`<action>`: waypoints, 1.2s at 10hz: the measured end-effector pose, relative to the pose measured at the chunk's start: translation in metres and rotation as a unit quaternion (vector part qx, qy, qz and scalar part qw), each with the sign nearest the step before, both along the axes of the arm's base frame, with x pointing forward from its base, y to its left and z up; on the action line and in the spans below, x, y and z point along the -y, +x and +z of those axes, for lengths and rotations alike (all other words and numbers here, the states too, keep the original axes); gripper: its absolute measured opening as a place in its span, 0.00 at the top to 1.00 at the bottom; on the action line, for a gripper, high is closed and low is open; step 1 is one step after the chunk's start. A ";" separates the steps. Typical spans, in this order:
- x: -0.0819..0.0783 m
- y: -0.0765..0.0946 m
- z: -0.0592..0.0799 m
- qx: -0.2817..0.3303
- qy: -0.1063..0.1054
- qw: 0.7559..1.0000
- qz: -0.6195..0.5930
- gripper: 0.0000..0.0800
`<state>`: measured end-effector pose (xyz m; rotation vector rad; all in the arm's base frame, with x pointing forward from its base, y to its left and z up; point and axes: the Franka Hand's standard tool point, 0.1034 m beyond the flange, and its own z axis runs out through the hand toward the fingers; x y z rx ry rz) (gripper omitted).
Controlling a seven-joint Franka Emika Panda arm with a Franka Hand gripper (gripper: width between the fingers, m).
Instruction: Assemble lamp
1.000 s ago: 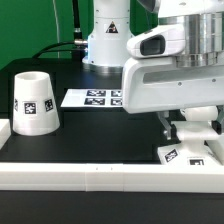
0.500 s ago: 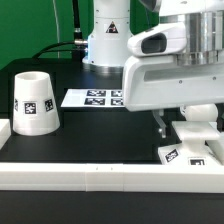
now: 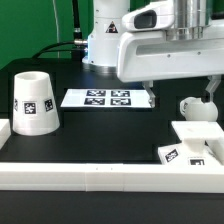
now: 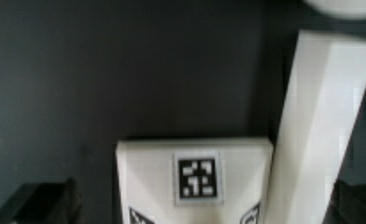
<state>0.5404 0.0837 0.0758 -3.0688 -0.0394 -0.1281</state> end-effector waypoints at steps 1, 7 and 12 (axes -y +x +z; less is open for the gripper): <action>-0.005 -0.014 -0.001 -0.007 0.005 1.000 -0.013 0.13; -0.037 -0.023 -0.007 -0.013 0.013 1.000 -0.026 0.13; -0.064 -0.036 -0.014 -0.022 0.011 1.000 0.007 0.13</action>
Offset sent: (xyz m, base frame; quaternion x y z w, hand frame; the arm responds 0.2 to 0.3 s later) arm 0.0112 0.0411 -0.0036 0.0024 0.0331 0.0494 0.9982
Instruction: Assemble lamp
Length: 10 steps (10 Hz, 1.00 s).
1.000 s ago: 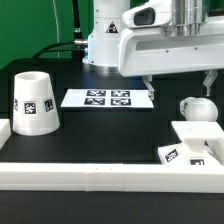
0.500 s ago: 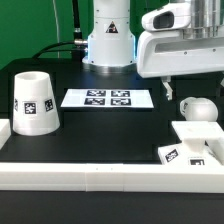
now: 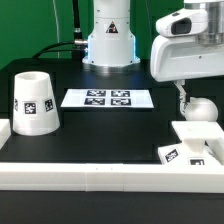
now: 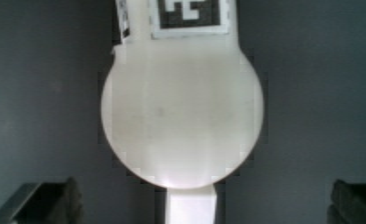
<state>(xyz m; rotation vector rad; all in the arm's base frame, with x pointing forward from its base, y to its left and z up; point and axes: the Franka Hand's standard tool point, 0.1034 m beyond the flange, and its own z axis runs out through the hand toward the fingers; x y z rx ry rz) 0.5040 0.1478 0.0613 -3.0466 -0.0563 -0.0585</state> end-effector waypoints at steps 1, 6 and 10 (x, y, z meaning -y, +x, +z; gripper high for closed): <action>0.000 -0.002 -0.001 -0.009 -0.001 1.000 0.001 0.13; 0.000 -0.013 0.000 -0.178 -0.049 0.982 0.042 0.13; 0.008 -0.018 -0.006 -0.307 -0.067 0.948 0.045 0.13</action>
Offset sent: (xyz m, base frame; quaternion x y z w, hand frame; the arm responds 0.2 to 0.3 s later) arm 0.0045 -0.0067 0.0020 -0.1110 -0.1336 -0.0244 0.9845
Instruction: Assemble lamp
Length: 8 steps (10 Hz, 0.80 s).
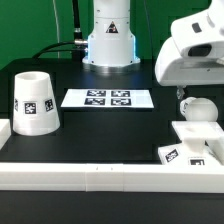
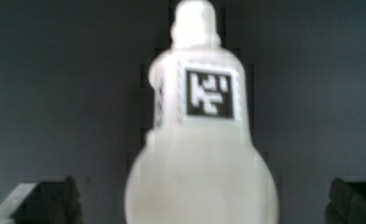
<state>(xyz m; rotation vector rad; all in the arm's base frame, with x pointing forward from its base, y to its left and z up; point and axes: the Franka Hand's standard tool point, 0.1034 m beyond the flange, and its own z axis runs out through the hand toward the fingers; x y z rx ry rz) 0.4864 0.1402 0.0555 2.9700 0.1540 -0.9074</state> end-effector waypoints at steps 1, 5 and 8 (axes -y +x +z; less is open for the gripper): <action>0.000 0.003 -0.002 -0.028 -0.004 1.000 0.000 0.13; 0.000 0.008 -0.020 -0.114 -0.016 0.993 0.002 0.13; 0.000 0.004 -0.035 -0.110 -0.015 0.994 0.000 0.13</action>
Offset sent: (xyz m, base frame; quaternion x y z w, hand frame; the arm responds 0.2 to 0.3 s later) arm 0.0064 0.0006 -0.0064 -0.0009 -0.1856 0.0037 0.9826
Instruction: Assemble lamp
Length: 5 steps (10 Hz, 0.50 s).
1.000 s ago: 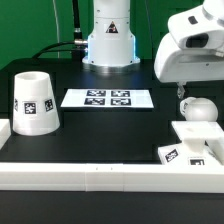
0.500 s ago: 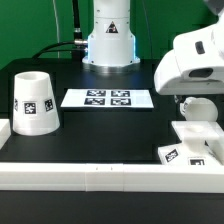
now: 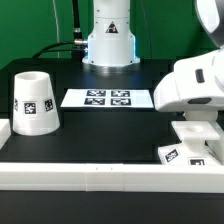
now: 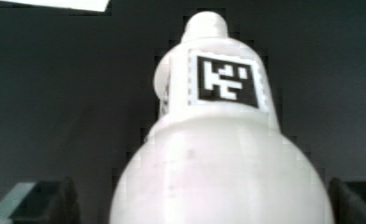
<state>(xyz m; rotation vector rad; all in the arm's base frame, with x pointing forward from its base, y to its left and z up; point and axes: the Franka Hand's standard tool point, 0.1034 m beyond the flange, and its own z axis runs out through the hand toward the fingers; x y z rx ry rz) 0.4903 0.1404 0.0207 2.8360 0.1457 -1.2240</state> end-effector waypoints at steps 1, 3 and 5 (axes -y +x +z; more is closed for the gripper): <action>0.000 -0.001 -0.002 0.001 0.000 1.000 0.000 0.13; 0.000 -0.005 -0.009 0.003 0.001 1.000 0.000 0.13; 0.001 -0.005 -0.011 0.004 0.001 1.000 -0.001 0.13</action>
Offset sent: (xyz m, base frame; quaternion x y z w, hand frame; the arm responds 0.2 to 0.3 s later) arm -0.0067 -0.0036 -0.0109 0.0058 0.0106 0.0053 0.9999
